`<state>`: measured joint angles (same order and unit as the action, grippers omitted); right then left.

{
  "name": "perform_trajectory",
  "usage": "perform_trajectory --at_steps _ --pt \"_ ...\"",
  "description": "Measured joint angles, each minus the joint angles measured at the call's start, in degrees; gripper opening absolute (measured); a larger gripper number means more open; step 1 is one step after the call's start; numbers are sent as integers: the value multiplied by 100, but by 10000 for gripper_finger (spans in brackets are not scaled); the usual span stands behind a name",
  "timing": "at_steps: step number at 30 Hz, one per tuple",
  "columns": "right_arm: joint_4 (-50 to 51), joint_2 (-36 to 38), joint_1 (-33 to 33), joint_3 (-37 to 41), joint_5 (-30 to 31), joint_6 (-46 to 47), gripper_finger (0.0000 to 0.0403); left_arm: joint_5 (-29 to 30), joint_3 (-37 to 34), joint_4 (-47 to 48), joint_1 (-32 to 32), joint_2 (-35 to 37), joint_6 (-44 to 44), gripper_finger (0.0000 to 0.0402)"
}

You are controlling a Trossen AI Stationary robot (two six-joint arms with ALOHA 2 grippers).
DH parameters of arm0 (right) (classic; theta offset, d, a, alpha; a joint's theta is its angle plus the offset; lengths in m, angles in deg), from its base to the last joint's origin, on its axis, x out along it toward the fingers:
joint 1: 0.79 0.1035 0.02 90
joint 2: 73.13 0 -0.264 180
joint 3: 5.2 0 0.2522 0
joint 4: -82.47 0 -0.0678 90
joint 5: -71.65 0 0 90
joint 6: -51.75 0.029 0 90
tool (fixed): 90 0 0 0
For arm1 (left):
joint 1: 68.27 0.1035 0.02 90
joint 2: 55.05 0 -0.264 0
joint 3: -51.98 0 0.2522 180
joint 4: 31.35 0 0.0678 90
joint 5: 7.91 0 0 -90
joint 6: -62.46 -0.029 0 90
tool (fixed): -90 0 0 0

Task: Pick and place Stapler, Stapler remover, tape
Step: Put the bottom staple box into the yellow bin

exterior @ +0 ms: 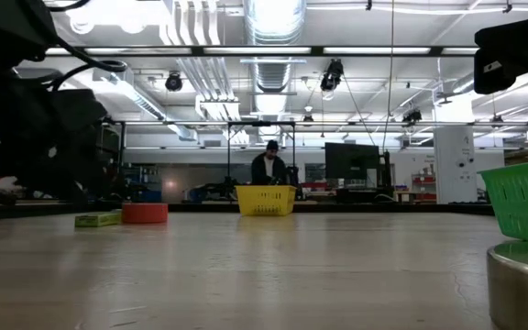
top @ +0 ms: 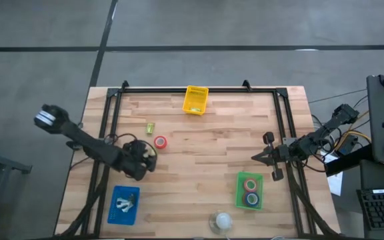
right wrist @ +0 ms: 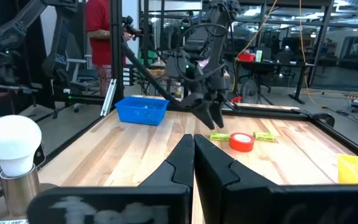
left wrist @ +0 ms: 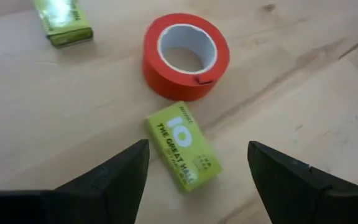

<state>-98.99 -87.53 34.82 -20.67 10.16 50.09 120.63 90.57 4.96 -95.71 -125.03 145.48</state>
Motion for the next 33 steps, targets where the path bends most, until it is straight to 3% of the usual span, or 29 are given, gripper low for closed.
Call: perform_trajectory --at_steps 18,33 --pt "0 -1 -2 0 0 1 8 -293 303 -107 459 -1143 -498 265" --pt "0 -2 -2 0 0 0 8 -435 279 -91 493 -965 -747 115"
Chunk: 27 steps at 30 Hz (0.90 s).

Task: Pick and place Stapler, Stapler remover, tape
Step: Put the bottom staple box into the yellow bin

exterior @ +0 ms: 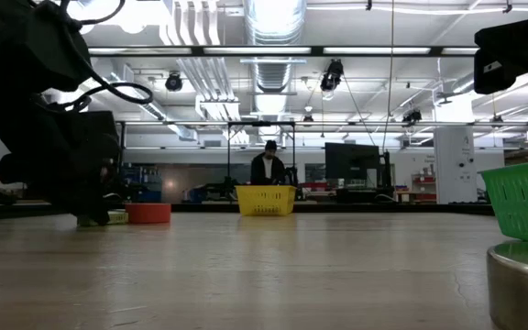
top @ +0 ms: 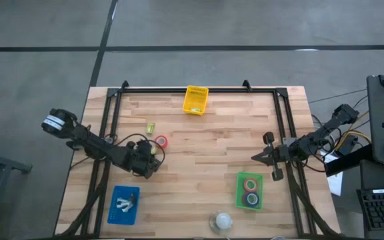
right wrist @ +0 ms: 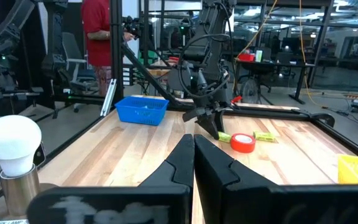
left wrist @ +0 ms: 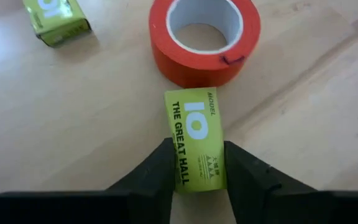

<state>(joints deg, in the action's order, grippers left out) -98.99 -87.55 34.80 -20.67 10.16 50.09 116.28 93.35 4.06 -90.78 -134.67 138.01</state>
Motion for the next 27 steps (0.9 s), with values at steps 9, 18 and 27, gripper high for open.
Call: perform_trajectory --at_steps 9,18,27 --pt "0 2 2 0 0 0 8 -180 12 45 -7 283 -19 138" --pt "0 2 2 0 0 0 8 -324 613 -26 -4 489 -816 113" --pt "0 2 1 0 0 0 8 -19 1423 -32 668 485 -2299 132"
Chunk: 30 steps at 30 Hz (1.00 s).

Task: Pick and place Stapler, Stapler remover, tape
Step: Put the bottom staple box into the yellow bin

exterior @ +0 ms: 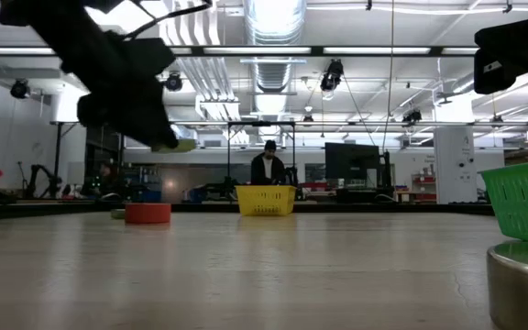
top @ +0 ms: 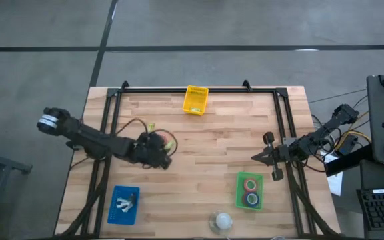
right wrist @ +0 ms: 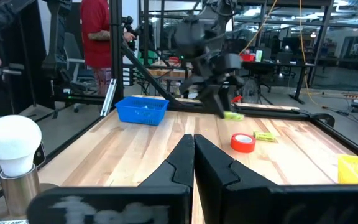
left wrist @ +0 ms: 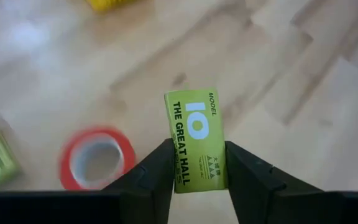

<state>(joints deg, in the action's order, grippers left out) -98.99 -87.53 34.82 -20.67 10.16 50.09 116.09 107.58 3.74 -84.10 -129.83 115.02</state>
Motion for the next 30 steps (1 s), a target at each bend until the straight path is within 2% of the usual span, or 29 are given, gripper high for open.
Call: perform_trajectory --at_steps 3,6,9,12,15,21,30 --pt "0 0 0 0 0 10 8 -50 219 -3 470 -2 -540 122" --pt "0 0 1 0 0 8 8 -339 371 -266 996 -3 -1044 117" --pt "0 0 0 0 0 0 8 -547 405 -925 1497 -35 -1561 123" --pt "0 0 0 0 0 7 8 -1091 400 -1654 2007 -156 -1974 131" --pt "0 0 -1 0 0 7 8 -1406 437 -2078 2387 -378 -2267 130" --pt "0 -1 1 0 0 9 8 -1468 740 -2640 3028 -892 -2825 122" --pt "0 0 -1 0 0 11 8 -1875 1855 -2723 3822 -2042 -3459 132"
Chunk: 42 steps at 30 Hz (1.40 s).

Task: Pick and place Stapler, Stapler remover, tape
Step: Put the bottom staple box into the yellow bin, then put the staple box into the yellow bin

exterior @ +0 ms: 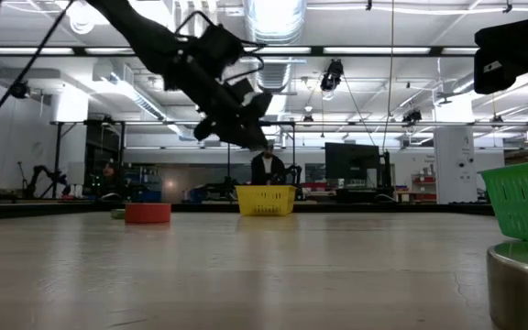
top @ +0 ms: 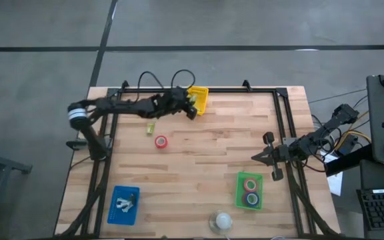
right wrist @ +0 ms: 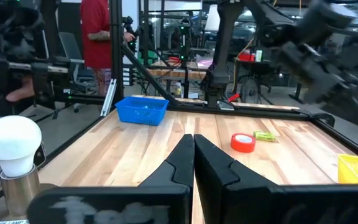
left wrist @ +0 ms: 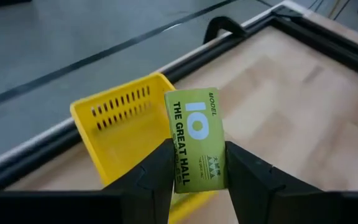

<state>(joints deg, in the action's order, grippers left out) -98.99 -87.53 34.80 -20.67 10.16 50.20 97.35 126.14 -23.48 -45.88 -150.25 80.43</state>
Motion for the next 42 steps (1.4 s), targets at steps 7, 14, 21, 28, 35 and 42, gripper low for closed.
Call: perform_trajectory --at_steps 7,14,21,28,35,42 --pt "-1 0 2 0 0 -11 8 -422 858 242 424 -1002 10 126" --pt "0 0 2 0 0 -1 8 -667 1512 999 586 -1678 8 134" --pt "1 0 2 0 0 -10 8 -1011 1676 1095 646 -1924 156 135" --pt "1 0 1 1 0 -5 8 -1133 1646 1289 710 -1903 218 136" --pt "0 0 2 2 0 -7 8 -1149 1648 1454 750 -1891 167 179" --pt "2 -2 1 0 0 -5 8 -1148 1727 1531 752 -1656 -29 238"
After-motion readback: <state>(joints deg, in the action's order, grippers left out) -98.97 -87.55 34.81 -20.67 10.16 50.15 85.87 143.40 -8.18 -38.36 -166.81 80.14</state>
